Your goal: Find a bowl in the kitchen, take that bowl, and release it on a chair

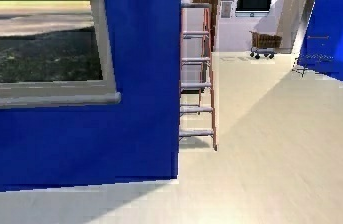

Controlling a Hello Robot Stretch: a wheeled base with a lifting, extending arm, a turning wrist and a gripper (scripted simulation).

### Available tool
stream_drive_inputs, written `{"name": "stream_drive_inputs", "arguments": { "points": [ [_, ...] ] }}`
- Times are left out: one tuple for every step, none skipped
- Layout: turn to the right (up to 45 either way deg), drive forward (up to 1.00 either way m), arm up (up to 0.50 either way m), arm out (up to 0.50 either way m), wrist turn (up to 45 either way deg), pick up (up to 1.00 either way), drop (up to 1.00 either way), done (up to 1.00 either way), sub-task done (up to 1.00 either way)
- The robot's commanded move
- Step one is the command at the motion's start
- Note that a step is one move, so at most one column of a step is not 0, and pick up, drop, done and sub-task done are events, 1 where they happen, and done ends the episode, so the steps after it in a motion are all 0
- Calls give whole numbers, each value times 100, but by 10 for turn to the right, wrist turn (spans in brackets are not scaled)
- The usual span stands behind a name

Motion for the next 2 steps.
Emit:
{"name": "stream_drive_inputs", "arguments": {
  "points": [
    [0,5,0,0,0,0,0,0,0],
    [-150,0,0,0,0,0,0,0,0]
  ]
}}
